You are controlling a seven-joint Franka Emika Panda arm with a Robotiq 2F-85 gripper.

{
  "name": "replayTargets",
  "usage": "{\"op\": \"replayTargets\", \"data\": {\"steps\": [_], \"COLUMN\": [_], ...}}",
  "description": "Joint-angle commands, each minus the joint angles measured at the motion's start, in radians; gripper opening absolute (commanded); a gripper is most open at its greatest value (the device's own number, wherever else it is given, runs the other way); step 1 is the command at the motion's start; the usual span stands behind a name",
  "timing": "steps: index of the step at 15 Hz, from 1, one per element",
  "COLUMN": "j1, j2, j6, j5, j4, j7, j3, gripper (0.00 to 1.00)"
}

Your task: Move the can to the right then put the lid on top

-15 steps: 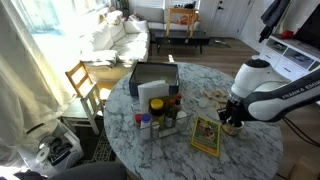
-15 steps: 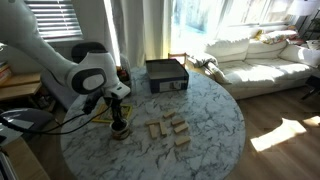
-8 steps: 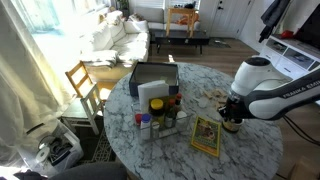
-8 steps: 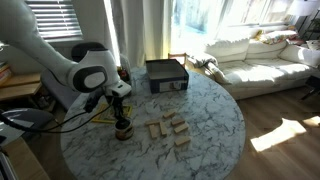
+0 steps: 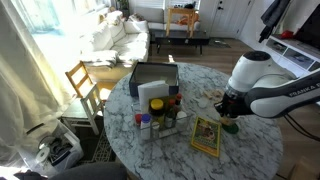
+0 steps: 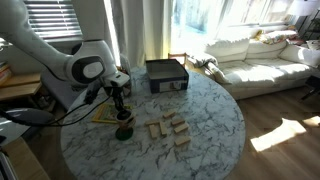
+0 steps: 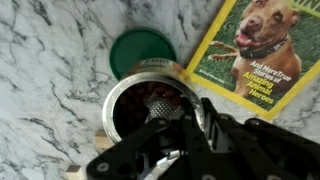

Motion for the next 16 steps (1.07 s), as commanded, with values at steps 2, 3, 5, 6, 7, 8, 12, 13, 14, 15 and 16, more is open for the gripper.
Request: {"op": "replayTargets", "data": {"steps": [2,3,5,6,7,8,12,13,14,15,16], "j1": [0.025,0.028,0.037,0.037,0.036,0.035,0.027,0.022,0.019,0.015,0.011], "j2": [0.057,0.072,0.100,0.116,0.132,0.149,0.217,0.236,0.246,0.256,0.260], "j6": [0.030,0.037,0.054,0.062,0.066,0.075,0.075,0.076,0.077,0.073,0.070], "j5": [-0.021,-0.020,-0.033,-0.031,-0.025,-0.021,0.027,0.047,0.065,0.088,0.112], "j4": [0.053,0.068,0.102,0.119,0.136,0.153,0.211,0.220,0.227,0.232,0.235], "j7": [-0.041,-0.050,-0.062,-0.086,-0.103,-0.126,-0.214,-0.238,-0.261,-0.282,-0.304], "j3": [0.026,0.027,0.017,0.014,0.010,0.005,-0.005,-0.003,-0.001,0.003,0.009], "gripper": [0.03,0.03,0.03,0.03,0.03,0.03,0.03,0.03,0.03,0.03,0.03]}}
